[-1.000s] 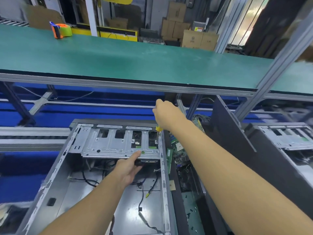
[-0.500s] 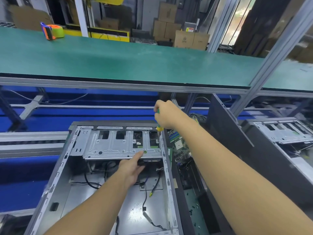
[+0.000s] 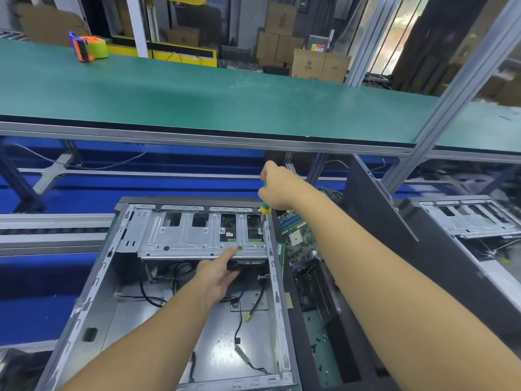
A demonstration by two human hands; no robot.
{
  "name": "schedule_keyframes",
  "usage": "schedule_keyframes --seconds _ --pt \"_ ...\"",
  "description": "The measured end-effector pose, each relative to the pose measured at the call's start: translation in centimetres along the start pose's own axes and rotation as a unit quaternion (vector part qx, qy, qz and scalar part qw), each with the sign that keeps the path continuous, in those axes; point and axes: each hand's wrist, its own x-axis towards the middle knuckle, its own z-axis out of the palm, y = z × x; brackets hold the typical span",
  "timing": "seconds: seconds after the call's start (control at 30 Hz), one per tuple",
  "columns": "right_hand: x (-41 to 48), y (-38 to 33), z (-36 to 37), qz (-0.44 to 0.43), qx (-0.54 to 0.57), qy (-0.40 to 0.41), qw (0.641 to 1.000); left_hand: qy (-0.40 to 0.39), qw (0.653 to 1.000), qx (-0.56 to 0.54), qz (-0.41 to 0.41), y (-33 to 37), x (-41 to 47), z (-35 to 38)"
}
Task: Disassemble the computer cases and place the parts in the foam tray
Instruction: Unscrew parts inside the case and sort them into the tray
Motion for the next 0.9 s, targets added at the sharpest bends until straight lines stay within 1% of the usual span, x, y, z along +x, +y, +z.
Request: schedule_keyframes --seconds 0.03,0.1,0.17,0.23,0.3,0.37,0.47,0.53,0.6,0.67,0.73,0.77,0.83,0.9 --pt "0.0 0.0 -0.3 0.004 0.006 -0.018 1.0 0.0 1.0 0.0 0.001 0.0 0.0 0.0" --pt "-0.1 0.1 -0.4 0.008 0.007 -0.027 1.0 -0.001 1.0 -0.001 0.001 0.0 0.0 -0.1" --pt "-0.2 -0.1 0.0 0.009 -0.028 0.0 1.0 -0.005 1.0 -0.004 0.0 -0.1 0.1 -0.1" --pt "-0.2 -0.2 0.5 0.025 -0.077 0.049 0.995 -0.011 1.0 -0.009 -0.002 -0.1 0.1 -0.1" --pt "0.0 -0.2 0.9 0.029 -0.092 0.08 0.992 -0.014 1.0 -0.014 -0.004 -0.1 0.0 0.0" --pt "0.3 -0.2 0.9 0.013 -0.064 0.065 0.996 -0.015 1.0 -0.015 -0.005 -0.1 0.1 0.0" --pt "0.2 -0.3 0.0 -0.007 -0.001 -0.021 1.0 -0.023 0.999 -0.021 -0.008 -0.3 0.4 0.0" --pt "0.2 -0.4 -0.1 0.001 0.006 -0.044 0.999 -0.032 0.999 -0.036 -0.011 -0.4 0.5 -0.1" --pt "0.3 -0.4 0.3 0.014 -0.017 -0.022 1.0 -0.044 0.997 -0.052 -0.025 -0.4 0.7 -0.2" --pt "0.3 -0.2 0.8 0.028 -0.056 0.028 0.998 -0.059 0.996 -0.059 -0.043 -0.3 0.9 -0.4" --pt "0.4 -0.2 1.0 0.024 -0.073 0.071 0.994 -0.08 0.994 -0.06 -0.053 -0.1 0.9 -0.5" --pt "0.5 -0.2 1.1 0.016 -0.071 0.079 0.994 -0.087 0.993 -0.06 -0.056 0.1 0.9 -0.5" --pt "0.9 -0.3 1.2 -0.002 -0.046 0.072 0.996 -0.095 0.992 -0.054 -0.057 0.3 0.9 -0.5" --pt "1.2 -0.3 1.0 -0.012 -0.006 0.031 0.999 -0.1 0.992 -0.053 -0.058 0.5 0.8 -0.5"
